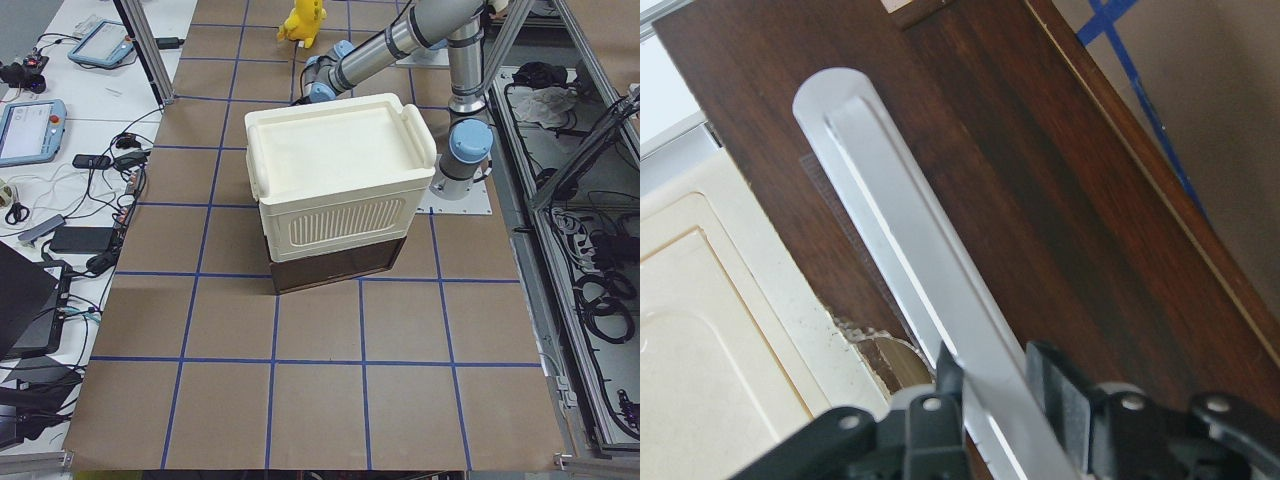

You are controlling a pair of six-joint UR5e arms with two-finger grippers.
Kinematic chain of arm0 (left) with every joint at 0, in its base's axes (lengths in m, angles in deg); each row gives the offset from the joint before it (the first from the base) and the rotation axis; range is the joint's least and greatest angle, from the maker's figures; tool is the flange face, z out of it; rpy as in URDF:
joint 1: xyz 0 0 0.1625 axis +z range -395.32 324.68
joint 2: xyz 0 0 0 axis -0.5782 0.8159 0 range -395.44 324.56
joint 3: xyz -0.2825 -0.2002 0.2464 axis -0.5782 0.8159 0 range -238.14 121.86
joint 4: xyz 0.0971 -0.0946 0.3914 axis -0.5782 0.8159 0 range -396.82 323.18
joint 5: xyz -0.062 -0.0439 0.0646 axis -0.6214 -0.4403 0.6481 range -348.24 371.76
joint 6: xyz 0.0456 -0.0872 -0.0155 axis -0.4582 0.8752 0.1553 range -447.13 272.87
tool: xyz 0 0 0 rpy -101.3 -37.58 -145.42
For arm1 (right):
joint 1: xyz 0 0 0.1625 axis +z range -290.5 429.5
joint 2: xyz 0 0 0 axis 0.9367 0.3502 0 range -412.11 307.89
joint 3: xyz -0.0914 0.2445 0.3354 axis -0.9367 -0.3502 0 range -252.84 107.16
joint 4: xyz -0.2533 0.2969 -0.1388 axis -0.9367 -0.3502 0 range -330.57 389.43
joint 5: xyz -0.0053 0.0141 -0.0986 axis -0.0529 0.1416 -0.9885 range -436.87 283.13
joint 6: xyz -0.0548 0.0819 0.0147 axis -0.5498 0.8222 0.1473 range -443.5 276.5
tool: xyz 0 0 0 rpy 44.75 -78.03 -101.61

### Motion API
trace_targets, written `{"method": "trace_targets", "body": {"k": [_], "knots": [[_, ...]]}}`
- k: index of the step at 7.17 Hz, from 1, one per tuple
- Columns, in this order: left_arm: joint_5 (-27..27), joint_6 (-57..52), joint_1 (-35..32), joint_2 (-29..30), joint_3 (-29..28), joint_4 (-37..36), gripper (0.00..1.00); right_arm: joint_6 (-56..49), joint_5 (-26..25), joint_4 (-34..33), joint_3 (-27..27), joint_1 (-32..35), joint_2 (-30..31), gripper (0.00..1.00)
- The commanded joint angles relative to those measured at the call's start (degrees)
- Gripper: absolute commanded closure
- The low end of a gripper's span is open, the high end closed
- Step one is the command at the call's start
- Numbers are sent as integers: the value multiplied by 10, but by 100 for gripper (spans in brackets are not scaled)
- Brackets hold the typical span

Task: Pull drawer sideways
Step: 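Pull the handle with the left gripper, sliding the drawer out, then open the left gripper and release the drawer handle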

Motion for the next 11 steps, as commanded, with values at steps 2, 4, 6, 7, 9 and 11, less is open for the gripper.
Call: {"method": "trace_targets", "body": {"k": [2, 4, 6, 7, 9, 11], "knots": [[0, 0, -14, 0, 1, -8, 87, 0, 0, 0, 0, 0, 0, 0], [-7, 0, -24, 0, 0, -10, 87, 0, 0, 1, 0, 0, 0, 0], [-19, 2, -23, -3, -2, -18, 1, 0, 0, 0, 0, 0, 0, 0], [-55, 5, -23, -11, -2, -43, 0, 0, 0, 0, 0, 0, 0, 0], [-157, -4, -23, -25, -46, -70, 0, 0, 0, 0, 0, -1, 0, 0], [-321, -12, -27, -74, -122, -58, 0, 0, 0, 0, 0, 0, 0, 0]]}}
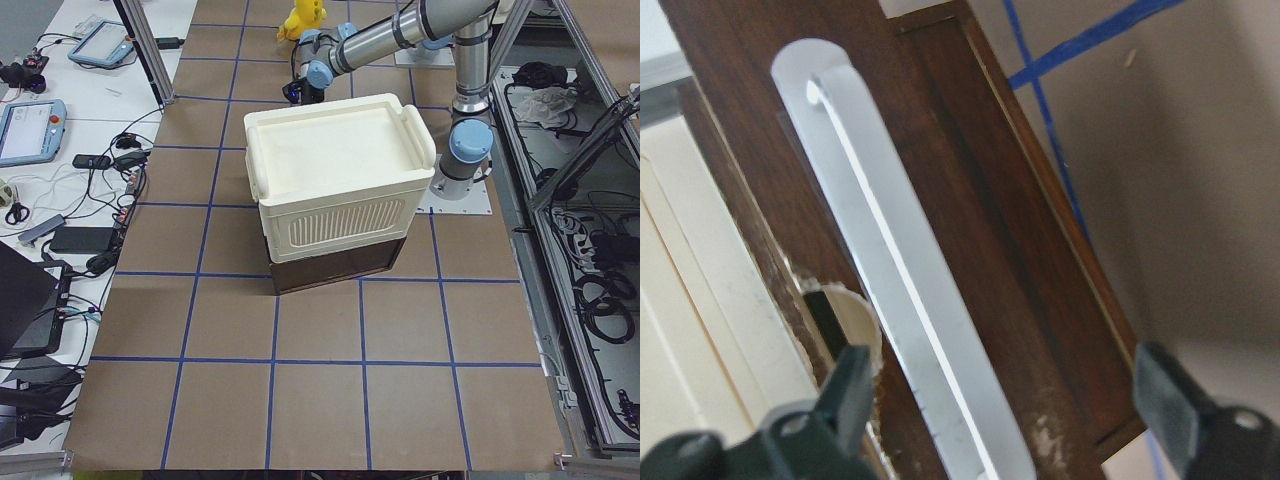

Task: Pull drawer sideways

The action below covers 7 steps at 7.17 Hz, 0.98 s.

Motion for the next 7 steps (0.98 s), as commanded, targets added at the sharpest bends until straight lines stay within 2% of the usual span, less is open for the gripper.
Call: {"method": "trace_targets", "body": {"k": [1, 3, 4, 5, 7], "knots": [[-134, -50, -2, -61, -51, 3, 0, 0, 0, 0, 0, 0, 0, 0], [-287, -76, 7, -131, -93, 10, 0, 0, 0, 0, 0, 1, 0, 0], [-339, -77, 16, -163, -108, 12, 0, 0, 0, 0, 0, 1, 0, 0], [-395, -106, 39, -192, -121, 15, 1, 0, 0, 0, 0, 0, 0, 0], [-480, -141, 130, -234, -123, 47, 2, 0, 0, 0, 0, 1, 0, 0]]}}
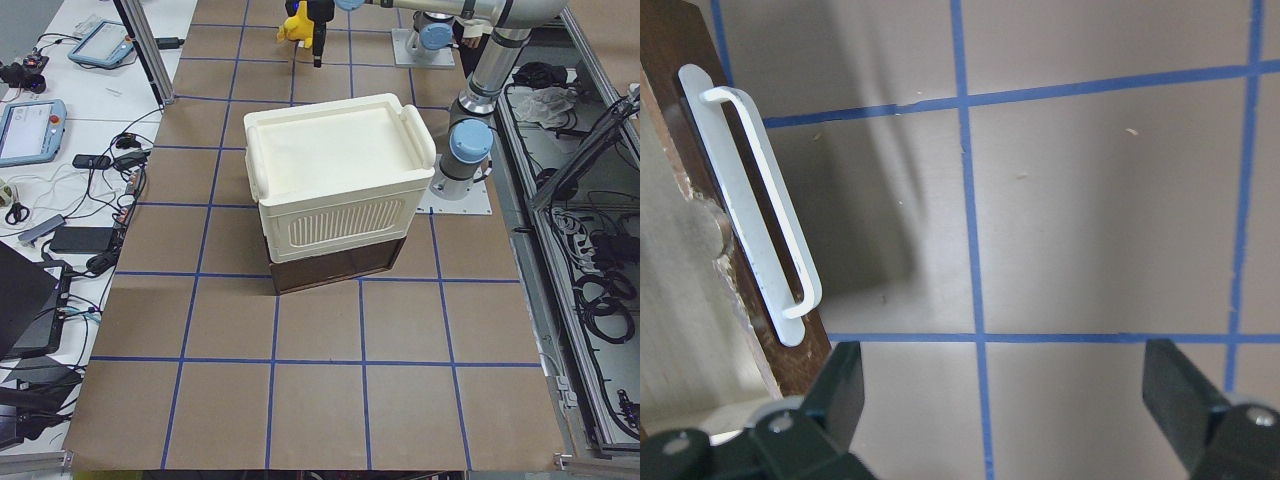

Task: Pull drawer sideways

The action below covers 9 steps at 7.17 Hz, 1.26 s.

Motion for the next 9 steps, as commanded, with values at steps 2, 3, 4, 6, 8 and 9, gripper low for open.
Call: {"method": "trace_targets", "body": {"k": [2, 3, 4, 6, 8, 9], "knots": [[-60, -46, 105, -42, -5, 25, 0, 0, 0, 0, 0, 1, 0, 0], [-59, -46, 103, -47, -3, 29, 0, 0, 0, 0, 0, 1, 0, 0], [-58, -46, 103, -49, -8, 51, 0, 0, 0, 0, 0, 1, 0, 0], [-54, -50, 103, -55, -10, 52, 0, 0, 0, 0, 0, 0, 0, 0], [-54, -54, 103, -60, -10, 58, 0, 0, 0, 0, 0, 1, 0, 0], [-53, -54, 103, -61, -10, 58, 0, 0, 0, 0, 0, 0, 0, 0]]}}
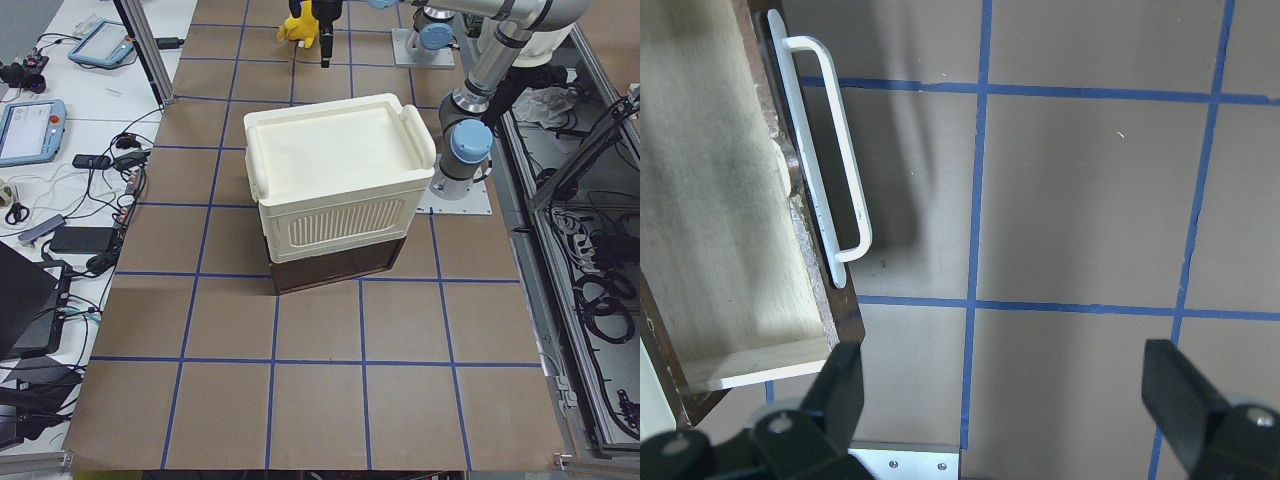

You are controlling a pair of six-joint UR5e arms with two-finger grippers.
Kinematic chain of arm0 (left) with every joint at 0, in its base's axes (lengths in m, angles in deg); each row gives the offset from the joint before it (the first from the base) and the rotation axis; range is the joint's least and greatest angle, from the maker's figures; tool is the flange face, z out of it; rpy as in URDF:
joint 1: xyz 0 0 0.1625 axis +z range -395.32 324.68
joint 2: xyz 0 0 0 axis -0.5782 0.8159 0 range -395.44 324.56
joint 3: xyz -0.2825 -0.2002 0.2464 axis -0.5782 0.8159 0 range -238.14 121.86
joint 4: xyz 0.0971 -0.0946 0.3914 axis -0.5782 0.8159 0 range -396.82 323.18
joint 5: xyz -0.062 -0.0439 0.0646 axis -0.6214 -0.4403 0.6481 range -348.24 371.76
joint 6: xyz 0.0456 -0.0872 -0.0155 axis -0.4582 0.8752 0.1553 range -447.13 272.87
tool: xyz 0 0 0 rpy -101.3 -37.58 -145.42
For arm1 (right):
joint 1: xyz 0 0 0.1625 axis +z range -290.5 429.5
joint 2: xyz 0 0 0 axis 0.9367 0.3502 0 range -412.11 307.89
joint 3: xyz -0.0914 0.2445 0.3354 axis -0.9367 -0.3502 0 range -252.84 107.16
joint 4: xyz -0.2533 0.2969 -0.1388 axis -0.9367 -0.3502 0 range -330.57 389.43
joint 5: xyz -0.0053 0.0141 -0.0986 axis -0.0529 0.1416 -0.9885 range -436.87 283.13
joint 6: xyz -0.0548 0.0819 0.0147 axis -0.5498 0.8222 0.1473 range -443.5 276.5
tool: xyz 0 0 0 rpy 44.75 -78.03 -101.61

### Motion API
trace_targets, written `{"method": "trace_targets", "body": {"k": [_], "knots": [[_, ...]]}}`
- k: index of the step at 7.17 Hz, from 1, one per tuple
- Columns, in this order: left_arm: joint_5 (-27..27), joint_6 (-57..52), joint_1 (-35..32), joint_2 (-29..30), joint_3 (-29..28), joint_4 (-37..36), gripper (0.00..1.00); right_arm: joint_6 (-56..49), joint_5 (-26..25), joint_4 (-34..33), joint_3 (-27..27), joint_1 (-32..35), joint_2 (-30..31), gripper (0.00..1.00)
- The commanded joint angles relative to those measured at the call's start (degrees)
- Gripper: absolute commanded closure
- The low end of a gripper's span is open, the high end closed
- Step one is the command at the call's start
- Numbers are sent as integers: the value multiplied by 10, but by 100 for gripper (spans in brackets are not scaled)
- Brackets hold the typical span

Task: Pull drawer sideways

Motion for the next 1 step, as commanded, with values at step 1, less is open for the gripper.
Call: {"method": "trace_targets", "body": {"k": [1], "knots": [[1, -1, 0, -1, 1, 1, 0, 0, 0, 0, 0, 0, 0, 0]]}}
